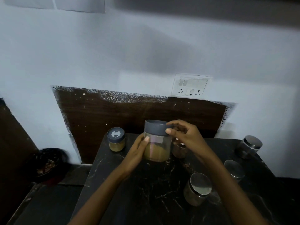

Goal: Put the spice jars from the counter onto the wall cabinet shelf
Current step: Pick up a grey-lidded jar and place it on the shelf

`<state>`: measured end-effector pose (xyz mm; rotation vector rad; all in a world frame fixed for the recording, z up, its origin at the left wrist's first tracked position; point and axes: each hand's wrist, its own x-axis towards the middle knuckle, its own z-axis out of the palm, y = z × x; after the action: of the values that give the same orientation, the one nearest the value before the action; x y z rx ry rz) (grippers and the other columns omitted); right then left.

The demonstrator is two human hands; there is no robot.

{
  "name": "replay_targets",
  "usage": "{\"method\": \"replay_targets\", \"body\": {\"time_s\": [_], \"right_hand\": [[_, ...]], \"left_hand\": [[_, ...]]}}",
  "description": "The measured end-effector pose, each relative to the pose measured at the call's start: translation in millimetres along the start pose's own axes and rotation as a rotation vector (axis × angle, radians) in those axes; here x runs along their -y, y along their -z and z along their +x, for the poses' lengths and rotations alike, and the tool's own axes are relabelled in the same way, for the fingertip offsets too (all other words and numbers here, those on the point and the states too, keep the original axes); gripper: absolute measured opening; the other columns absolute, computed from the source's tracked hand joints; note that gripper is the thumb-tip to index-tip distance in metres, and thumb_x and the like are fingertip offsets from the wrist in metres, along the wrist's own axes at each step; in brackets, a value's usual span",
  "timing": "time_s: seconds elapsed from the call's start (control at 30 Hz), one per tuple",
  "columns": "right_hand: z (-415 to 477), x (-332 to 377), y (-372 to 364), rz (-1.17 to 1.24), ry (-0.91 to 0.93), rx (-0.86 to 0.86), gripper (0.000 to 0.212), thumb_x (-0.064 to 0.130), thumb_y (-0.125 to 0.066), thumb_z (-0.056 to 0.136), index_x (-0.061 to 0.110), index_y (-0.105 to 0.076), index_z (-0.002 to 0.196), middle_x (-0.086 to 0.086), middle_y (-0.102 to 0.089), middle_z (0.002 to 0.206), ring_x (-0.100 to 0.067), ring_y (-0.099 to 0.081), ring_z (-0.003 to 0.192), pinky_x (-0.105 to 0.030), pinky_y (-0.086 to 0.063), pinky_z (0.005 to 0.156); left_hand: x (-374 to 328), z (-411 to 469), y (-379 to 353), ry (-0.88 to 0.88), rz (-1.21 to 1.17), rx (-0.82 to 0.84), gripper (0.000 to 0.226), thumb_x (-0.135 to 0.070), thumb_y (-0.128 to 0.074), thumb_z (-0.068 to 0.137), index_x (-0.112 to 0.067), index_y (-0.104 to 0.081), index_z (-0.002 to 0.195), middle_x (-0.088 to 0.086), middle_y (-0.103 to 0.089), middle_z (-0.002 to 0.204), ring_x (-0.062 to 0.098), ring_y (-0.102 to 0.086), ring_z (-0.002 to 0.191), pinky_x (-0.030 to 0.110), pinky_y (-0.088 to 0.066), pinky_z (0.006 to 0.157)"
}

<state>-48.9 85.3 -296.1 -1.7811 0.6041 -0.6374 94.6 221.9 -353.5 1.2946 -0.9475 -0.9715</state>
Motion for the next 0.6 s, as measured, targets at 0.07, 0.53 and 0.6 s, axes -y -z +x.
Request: {"method": "replay_targets", "body": {"time_s": [0.07, 0.53, 0.6], "right_hand": [[-1, 7, 1, 0.015, -0.005, -0.021, 0.022, 0.022, -0.066, 0.083, 0.02, -0.064, 0.106, 0.0, -0.065, 0.099, -0.006, -0.064, 0.079, -0.019, -0.054, 0.058], [-6, 17, 0, 0.065, -0.036, -0.075, 0.027, 0.025, -0.056, 0.091, 0.02, -0.059, 0.117, -0.004, -0.063, 0.108, -0.012, -0.063, 0.089, -0.024, -0.055, 0.068], [-7, 17, 0, 0.131, -0.03, -0.028, 0.027, 0.025, -0.053, 0.092, 0.023, -0.058, 0.119, -0.002, -0.061, 0.117, -0.015, -0.062, 0.102, -0.023, -0.055, 0.071]], "left_hand": [[-5, -2, -4, 0.006, -0.045, 0.024, 0.058, -0.051, -0.037, 0.081, -0.032, -0.033, 0.135, -0.002, -0.048, 0.129, 0.015, -0.055, 0.114, 0.02, -0.055, 0.072], [-7, -3, -9, 0.031, -0.2, -0.007, 0.055, -0.062, -0.052, 0.078, -0.036, -0.047, 0.127, 0.005, -0.053, 0.132, 0.022, -0.058, 0.116, 0.043, -0.053, 0.09], [-7, -1, -9, 0.064, -0.244, 0.008, 0.064, -0.067, -0.053, 0.074, -0.034, -0.048, 0.128, 0.006, -0.055, 0.131, 0.023, -0.058, 0.116, 0.044, -0.052, 0.091]]}}
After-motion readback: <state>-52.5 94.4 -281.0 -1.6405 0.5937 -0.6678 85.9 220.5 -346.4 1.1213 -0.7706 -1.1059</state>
